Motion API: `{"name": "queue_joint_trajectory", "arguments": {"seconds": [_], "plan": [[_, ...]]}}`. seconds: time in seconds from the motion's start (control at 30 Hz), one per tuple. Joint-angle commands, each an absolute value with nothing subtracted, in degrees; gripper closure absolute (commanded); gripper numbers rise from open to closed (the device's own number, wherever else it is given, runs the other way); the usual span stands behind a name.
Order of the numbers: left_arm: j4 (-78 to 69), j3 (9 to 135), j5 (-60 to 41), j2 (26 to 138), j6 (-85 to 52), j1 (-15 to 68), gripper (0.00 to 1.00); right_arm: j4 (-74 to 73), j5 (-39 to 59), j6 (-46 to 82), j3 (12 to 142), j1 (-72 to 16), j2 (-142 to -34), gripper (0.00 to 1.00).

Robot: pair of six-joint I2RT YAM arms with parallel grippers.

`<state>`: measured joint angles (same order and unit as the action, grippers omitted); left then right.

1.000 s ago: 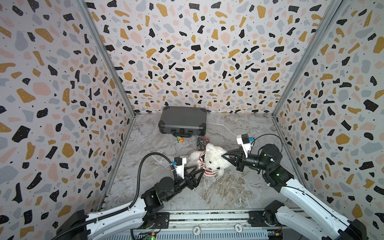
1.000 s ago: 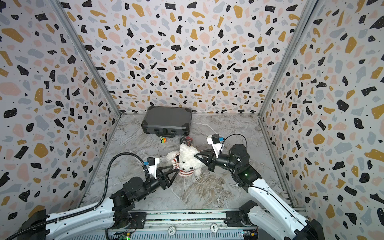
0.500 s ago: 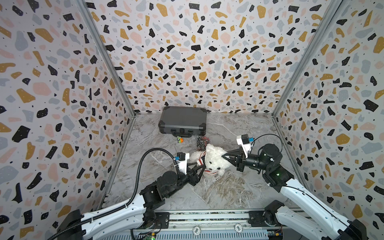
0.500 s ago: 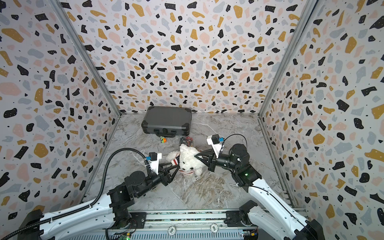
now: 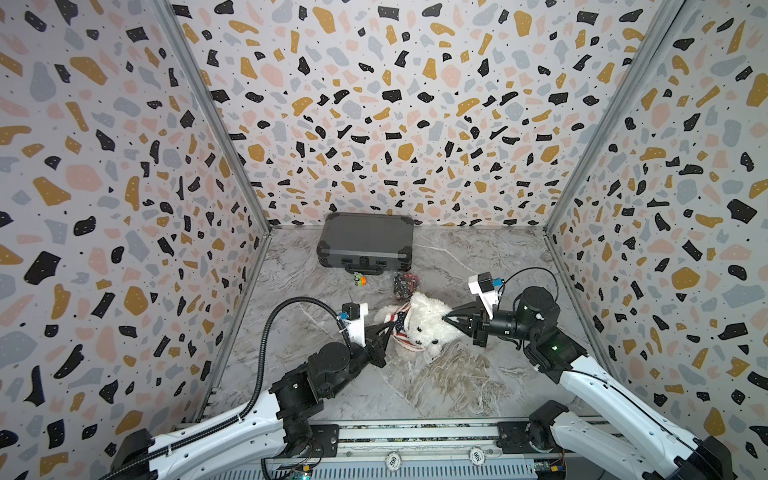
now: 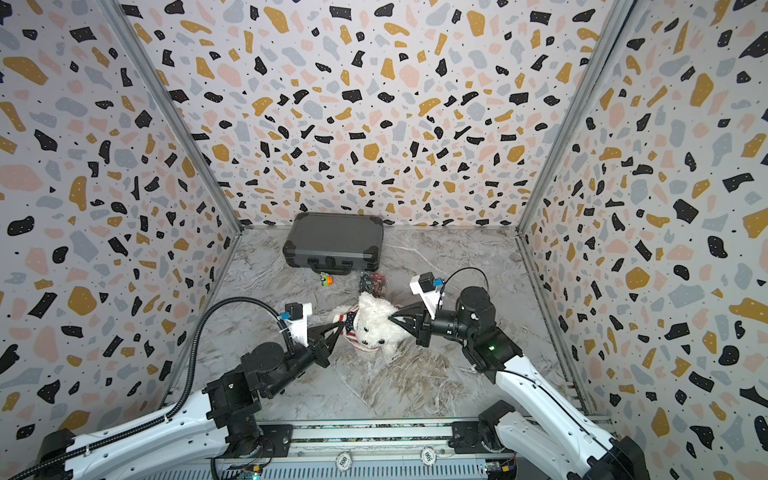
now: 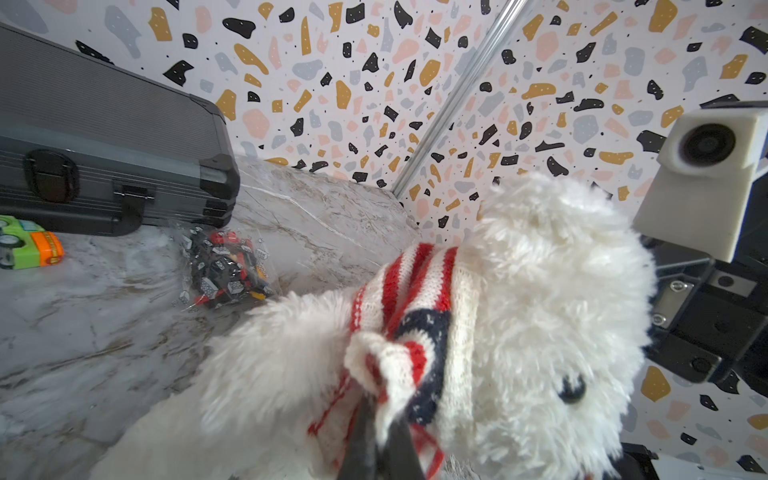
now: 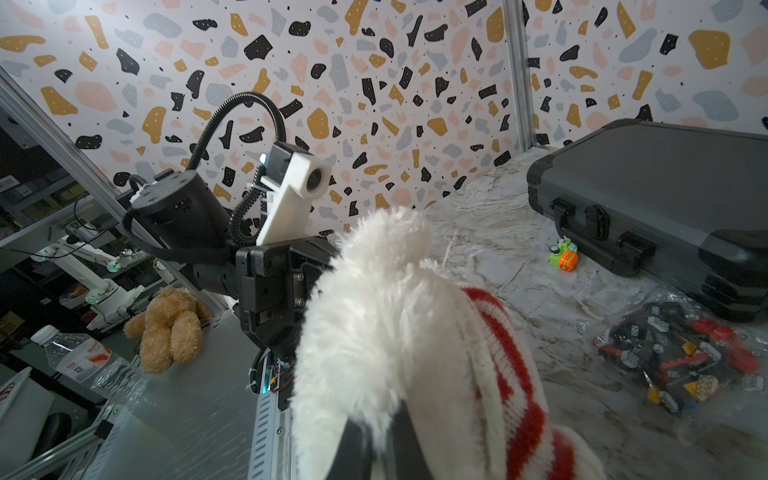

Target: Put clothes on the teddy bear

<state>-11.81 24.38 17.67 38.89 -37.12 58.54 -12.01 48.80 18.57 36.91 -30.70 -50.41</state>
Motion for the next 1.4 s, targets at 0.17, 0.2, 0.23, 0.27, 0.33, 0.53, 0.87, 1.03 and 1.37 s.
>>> {"name": "queue_joint_trajectory", "arguments": {"seconds": [0.17,0.2,0.23,0.27,0.33,0.53,0.87,1.03,1.37], "plan": [[-3.9,31.0,22.1,37.8,-35.7,54.8,1.0,-3.8,51.3,9.8,41.7,-32.7,-49.2,1.0],[-2.9,31.5,22.2,37.9,-35.7,54.0,1.0,-3.7,51.3,9.3,41.7,-33.5,-48.9,1.0],[-2.2,31.8,22.1,37.9,-35.8,53.3,1.0,-3.6,51.3,8.8,41.8,-34.4,-48.8,1.0],[-1.9,32.1,21.9,37.9,-35.7,52.8,1.0,-3.2,51.0,8.2,42.0,-35.3,-48.8,1.0],[-1.8,32.5,21.5,37.6,-35.4,52.2,1.0,-1.3,50.1,6.5,42.8,-37.3,-49.3,1.0],[-5.4,33.1,17.0,37.6,-33.7,52.2,1.0,1.6,46.5,4.3,43.9,-41.0,-51.3,1.0],[-8.6,35.0,11.4,38.2,-32.4,52.1,1.0,4.1,40.0,3.4,44.7,-41.0,-52.7,1.0],[-3.6,37.0,19.7,37.3,-33.0,51.9,1.0,4.0,40.9,2.0,44.5,-43.3,-51.8,1.0],[-0.8,38.7,22.0,40.1,-32.8,51.1,1.0,5.5,39.9,-1.0,45.4,-48.7,-49.9,1.0]]}}
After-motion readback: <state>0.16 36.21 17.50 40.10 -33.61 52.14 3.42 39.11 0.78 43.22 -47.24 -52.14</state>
